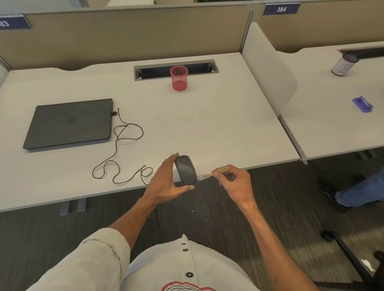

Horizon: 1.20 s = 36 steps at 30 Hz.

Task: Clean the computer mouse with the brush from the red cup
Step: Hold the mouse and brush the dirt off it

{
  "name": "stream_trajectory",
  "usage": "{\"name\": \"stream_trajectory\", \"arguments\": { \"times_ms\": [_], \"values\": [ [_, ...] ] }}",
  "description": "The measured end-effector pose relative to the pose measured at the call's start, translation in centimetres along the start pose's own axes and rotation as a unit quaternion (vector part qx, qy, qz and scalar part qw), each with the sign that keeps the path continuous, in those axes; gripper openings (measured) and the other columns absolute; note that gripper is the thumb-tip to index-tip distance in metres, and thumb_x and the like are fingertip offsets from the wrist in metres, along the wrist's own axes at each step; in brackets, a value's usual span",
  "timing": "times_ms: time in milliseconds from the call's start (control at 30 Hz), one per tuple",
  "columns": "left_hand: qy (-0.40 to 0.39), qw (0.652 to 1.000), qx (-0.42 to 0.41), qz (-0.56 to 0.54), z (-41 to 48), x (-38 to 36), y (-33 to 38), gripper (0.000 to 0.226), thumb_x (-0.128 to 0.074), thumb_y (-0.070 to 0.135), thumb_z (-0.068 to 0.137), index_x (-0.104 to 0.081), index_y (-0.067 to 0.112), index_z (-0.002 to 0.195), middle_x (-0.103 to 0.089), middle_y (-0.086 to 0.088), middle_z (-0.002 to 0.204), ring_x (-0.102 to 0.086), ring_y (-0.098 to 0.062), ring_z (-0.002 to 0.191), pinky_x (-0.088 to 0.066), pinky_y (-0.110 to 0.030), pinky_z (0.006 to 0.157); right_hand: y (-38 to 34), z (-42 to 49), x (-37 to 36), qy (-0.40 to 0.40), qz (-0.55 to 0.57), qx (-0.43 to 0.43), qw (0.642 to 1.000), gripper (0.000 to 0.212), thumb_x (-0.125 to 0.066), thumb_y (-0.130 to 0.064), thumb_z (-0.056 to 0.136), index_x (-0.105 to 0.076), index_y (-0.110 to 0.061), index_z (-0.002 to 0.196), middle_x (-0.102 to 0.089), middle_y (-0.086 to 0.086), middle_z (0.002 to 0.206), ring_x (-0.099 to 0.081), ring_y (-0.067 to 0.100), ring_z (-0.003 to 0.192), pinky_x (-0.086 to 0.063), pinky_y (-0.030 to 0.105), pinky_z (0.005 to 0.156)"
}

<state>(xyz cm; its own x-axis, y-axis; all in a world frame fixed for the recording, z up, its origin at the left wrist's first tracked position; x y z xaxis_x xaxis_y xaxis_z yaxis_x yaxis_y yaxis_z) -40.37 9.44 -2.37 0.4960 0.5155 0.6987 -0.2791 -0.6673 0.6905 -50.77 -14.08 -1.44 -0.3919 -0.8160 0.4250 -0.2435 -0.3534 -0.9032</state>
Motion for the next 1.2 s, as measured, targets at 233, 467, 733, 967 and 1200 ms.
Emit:
{"name": "stream_trajectory", "arguments": {
  "times_ms": [233, 467, 733, 967, 1200],
  "values": [
    [-0.009, 1.000, -0.007, 0.003, 0.3, 0.5, -0.3, 0.129, -0.091, 0.066, 0.075, -0.019, 0.020, 0.172, -0.029, 0.000, 0.179, -0.036, -0.024, 0.163, -0.034, -0.050, 0.134, 0.2, 0.2, -2.4, 0.004, 0.029, -0.044, 0.999, 0.007, -0.081, -0.027, 0.100, -0.085, -0.024, 0.105, -0.082, -0.014, 0.098, -0.074, 0.008, 0.085, -0.057, 0.017, 0.072],
    [-0.011, 1.000, -0.009, 0.014, 0.2, 1.2, -1.2, 0.130, -0.091, 0.068, 0.075, -0.019, 0.021, 0.172, -0.029, 0.002, 0.179, -0.036, -0.022, 0.162, -0.035, -0.045, 0.134, 0.5, 0.7, -2.9, 0.030, 0.110, -0.103, 0.988, 0.005, -0.080, -0.025, 0.100, -0.085, -0.027, 0.099, -0.082, -0.015, 0.099, -0.074, 0.013, 0.101, -0.056, 0.024, 0.084],
    [-0.029, 0.999, -0.034, 0.019, -0.2, 1.0, -1.0, 0.129, -0.092, 0.067, 0.075, -0.021, 0.019, 0.172, -0.031, 0.002, 0.178, -0.036, -0.020, 0.162, -0.035, -0.046, 0.133, 0.1, -0.6, -11.9, -0.135, 0.319, -0.307, 0.886, 0.035, -0.072, -0.025, 0.106, -0.073, -0.005, 0.134, -0.073, 0.012, 0.137, -0.065, 0.033, 0.135, -0.048, 0.049, 0.119],
    [-0.030, 0.998, -0.055, 0.013, -0.6, 1.2, -0.9, 0.129, -0.089, 0.071, 0.075, -0.022, 0.018, 0.172, -0.031, 0.001, 0.178, -0.034, -0.019, 0.162, -0.034, -0.045, 0.134, 0.5, -1.3, -13.4, -0.112, 0.401, -0.376, 0.828, 0.055, -0.080, -0.020, 0.099, -0.060, -0.006, 0.149, -0.069, 0.025, 0.138, -0.066, 0.039, 0.128, -0.059, 0.047, 0.101],
    [-0.023, 0.997, -0.070, -0.028, -0.6, 1.5, -0.3, 0.138, -0.090, 0.074, 0.068, -0.017, 0.023, 0.173, -0.025, 0.008, 0.180, -0.031, -0.016, 0.164, -0.031, -0.046, 0.135, 0.7, -3.0, -14.9, -0.129, 0.512, -0.420, 0.738, 0.036, -0.084, -0.017, 0.094, -0.071, -0.015, 0.127, -0.071, 0.026, 0.131, -0.069, 0.042, 0.118, -0.063, 0.045, 0.077]
  ]
}}
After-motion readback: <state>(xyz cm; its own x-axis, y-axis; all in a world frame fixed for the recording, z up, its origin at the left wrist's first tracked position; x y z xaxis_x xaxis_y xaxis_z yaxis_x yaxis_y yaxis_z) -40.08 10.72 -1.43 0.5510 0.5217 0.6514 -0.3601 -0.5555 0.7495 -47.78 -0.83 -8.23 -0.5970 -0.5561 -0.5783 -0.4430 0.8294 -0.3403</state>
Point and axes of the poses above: each hand's wrist, its own z-axis towards the middle knuckle, its own x-axis out of the back of the hand, y = z × x, the point moved 10 cm from there along z, towards the middle knuckle
